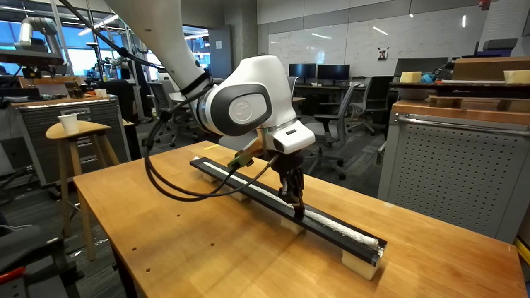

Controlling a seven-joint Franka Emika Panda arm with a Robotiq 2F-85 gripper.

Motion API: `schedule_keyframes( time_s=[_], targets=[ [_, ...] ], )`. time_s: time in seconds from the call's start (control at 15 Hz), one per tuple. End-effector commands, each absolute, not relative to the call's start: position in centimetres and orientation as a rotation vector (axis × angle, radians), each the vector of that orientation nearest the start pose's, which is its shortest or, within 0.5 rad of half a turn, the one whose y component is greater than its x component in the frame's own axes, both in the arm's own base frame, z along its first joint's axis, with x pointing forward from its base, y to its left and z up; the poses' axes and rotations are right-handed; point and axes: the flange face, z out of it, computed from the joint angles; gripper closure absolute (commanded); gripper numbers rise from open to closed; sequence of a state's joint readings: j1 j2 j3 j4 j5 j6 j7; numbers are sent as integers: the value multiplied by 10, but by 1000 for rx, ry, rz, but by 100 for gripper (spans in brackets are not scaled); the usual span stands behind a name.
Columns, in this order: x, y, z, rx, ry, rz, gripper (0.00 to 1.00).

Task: Pick up the rope and arrange it straight on the object

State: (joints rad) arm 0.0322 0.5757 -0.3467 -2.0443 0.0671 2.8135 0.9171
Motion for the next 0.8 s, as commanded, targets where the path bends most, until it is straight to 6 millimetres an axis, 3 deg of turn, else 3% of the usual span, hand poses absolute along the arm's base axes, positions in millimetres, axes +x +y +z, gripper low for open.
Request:
schedule_keyframes(
  time_s=[0.0,0.4,0.73],
  targets=[
    [590,-187,198,-2559,1852,-470,100],
    [591,-192,206,-2481,1897,-554,100],
    [587,-201,202,-2459,1954,-537,100]
  ],
)
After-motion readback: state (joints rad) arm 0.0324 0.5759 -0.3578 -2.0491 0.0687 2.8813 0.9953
